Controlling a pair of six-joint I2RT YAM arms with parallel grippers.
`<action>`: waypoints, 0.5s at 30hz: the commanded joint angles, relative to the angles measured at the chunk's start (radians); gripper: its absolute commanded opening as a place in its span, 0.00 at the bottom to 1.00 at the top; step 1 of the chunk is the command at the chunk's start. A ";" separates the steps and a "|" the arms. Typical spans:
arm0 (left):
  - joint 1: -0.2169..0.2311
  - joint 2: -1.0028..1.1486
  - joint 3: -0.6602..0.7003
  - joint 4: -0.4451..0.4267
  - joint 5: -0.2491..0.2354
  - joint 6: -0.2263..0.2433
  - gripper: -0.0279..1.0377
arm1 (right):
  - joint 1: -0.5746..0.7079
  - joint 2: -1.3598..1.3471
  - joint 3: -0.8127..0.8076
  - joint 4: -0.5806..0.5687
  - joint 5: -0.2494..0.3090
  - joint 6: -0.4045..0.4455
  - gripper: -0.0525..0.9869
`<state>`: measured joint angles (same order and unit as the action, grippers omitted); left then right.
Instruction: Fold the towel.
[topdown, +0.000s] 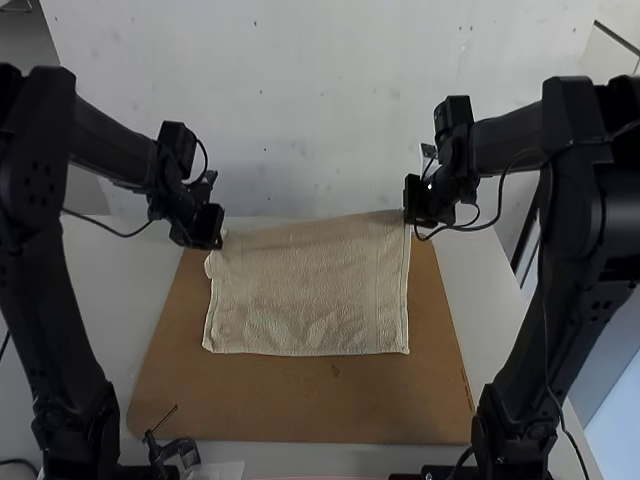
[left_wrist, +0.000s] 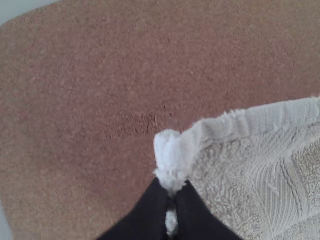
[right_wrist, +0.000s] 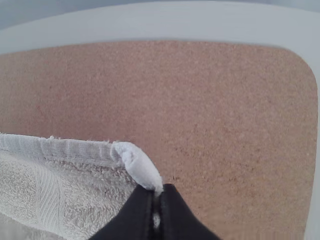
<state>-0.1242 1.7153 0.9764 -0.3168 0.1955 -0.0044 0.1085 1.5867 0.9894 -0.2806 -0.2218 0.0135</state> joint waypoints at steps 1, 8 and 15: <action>0.015 -0.065 -0.053 0.012 -0.018 0.009 0.04 | -0.004 -0.076 -0.052 0.001 0.032 0.017 0.07; 0.006 -0.160 -0.130 0.015 -0.018 0.021 0.04 | 0.010 -0.179 -0.158 -0.022 0.039 0.025 0.07; 0.006 -0.206 -0.189 0.019 -0.018 0.023 0.04 | 0.011 -0.245 -0.256 -0.028 0.045 0.025 0.07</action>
<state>-0.1246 1.5482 0.8143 -0.3019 0.2108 0.0048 0.1177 1.3872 0.7559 -0.3023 -0.2207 0.0277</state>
